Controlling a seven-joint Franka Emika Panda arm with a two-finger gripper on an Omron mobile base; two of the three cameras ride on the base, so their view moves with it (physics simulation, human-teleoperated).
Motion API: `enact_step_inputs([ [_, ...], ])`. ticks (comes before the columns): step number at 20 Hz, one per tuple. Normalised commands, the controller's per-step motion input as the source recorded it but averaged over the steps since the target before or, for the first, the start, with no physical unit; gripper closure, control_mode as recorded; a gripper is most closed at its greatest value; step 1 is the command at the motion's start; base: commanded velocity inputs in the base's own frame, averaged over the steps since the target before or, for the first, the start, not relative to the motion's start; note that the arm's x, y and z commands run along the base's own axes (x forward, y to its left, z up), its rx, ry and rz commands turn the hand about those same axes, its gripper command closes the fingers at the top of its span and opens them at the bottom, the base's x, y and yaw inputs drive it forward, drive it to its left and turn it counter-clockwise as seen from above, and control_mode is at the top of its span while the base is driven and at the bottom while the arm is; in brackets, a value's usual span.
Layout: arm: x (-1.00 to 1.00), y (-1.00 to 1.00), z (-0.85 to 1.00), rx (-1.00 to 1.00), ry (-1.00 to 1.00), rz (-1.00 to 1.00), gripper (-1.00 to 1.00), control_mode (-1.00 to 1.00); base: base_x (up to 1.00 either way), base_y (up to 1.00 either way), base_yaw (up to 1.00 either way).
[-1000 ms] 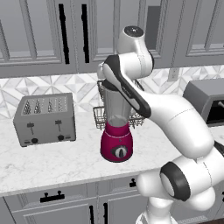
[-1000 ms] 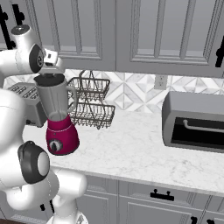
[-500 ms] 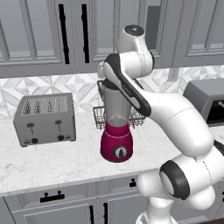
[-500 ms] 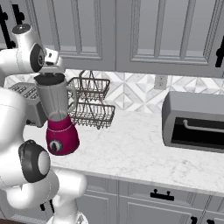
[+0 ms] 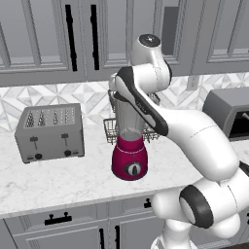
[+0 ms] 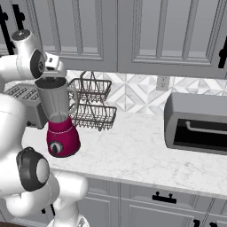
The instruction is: Close the lid blender by securely placing the lid on top.
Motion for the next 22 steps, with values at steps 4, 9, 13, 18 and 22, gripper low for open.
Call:
enact_step_inputs([
  [4, -0.01, 0.0, -0.1, 0.0, 0.0, -0.01, 1.0, -1.0, 0.0, 0.0, 0.0],
  [9, -0.14, 0.0, 0.0, 0.0, 0.05, 0.0, 1.0, -1.0, 0.0, 0.0, 0.0],
  [13, -0.1, 0.0, -0.33, -0.05, 0.04, 0.0, 1.0, -1.0, 0.0, 0.0, 0.0],
  [18, 0.0, 0.0, -0.45, -0.04, 0.0, 0.0, -1.0, -1.0, 0.0, 0.0, 0.0],
  [22, -0.17, 0.0, -0.27, -0.02, 0.01, 0.0, -1.0, -1.0, 0.0, 0.0, 0.0],
])
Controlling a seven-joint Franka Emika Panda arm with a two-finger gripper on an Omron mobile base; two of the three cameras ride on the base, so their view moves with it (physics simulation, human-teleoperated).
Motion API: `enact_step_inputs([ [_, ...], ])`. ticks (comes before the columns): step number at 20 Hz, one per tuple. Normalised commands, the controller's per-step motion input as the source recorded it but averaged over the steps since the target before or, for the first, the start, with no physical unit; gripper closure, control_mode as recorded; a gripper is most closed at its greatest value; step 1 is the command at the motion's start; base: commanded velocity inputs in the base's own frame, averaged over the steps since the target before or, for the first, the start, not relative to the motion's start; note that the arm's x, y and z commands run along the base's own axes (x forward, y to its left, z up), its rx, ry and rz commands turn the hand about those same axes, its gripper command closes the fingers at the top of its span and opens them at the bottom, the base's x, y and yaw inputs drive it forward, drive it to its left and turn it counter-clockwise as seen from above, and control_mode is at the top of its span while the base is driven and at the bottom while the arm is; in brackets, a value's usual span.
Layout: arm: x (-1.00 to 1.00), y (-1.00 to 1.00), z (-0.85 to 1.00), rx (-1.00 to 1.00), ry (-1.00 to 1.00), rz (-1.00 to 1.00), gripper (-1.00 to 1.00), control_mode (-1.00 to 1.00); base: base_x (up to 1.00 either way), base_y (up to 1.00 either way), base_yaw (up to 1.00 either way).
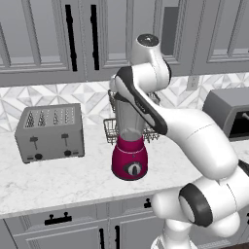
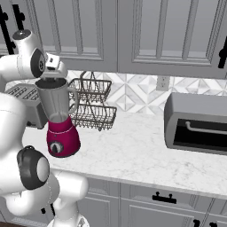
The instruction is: Close the lid blender by securely placing the lid on top.
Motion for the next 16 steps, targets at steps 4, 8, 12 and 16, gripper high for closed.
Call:
enact_step_inputs([
  [4, -0.47, -0.04, -0.21, -0.02, 0.06, 0.0, -1.0, -1.0, 0.0, 0.0, 0.0],
  [8, -0.7, -0.12, -0.2, -0.02, 0.1, 0.0, -1.0, -1.0, 0.0, 0.0, 0.0],
  [12, -0.92, -0.2, -0.12, -0.01, 0.08, 0.0, -1.0, -1.0, 0.0, 0.0, 0.0],
  [16, -1.0, -0.39, -0.01, 0.0, 0.0, 0.0, -1.0, -1.0, 0.0, 0.0, 0.0],
])
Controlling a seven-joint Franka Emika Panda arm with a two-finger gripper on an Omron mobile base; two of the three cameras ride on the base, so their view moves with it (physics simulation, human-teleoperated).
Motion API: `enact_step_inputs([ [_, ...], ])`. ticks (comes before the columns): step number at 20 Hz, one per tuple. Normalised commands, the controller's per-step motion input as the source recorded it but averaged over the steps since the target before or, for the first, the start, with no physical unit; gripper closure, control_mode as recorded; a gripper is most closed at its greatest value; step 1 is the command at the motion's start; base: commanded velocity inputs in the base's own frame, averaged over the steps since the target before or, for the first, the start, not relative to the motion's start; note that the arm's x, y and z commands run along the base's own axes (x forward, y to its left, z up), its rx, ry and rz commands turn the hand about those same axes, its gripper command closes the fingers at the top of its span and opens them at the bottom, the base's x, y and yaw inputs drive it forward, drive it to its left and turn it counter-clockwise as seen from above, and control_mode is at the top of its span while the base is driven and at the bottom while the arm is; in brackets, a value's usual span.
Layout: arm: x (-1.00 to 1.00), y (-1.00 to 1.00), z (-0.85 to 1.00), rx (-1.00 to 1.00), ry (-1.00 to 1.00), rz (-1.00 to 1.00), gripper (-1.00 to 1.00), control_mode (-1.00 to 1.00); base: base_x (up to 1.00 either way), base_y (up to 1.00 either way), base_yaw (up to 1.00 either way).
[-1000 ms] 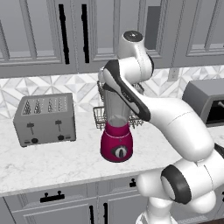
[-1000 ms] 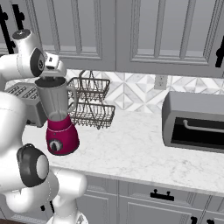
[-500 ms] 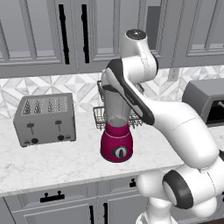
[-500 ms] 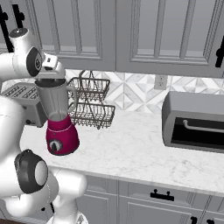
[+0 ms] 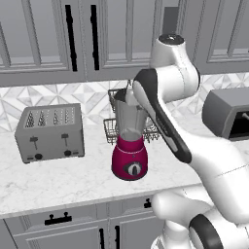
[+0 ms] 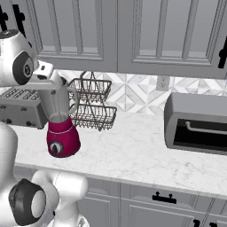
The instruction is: Close the lid blender by securely placing the lid on top.
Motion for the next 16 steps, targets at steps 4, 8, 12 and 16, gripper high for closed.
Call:
enact_step_inputs([
  [4, -0.88, -0.77, -0.08, 0.06, -0.08, -0.01, -1.0, -1.0, 0.0, 0.0, 0.0],
  [8, -0.18, -0.85, -0.28, 0.2, -0.07, 0.01, -1.0, -1.0, 0.0, 0.0, 0.0],
  [12, -0.01, -0.81, -0.33, 0.16, -0.03, 0.0, -1.0, -1.0, 0.0, 0.0, 0.0],
  [16, 0.0, -0.75, -0.36, 0.11, 0.0, 0.0, -1.0, -1.0, 0.0, 0.0, 0.0],
])
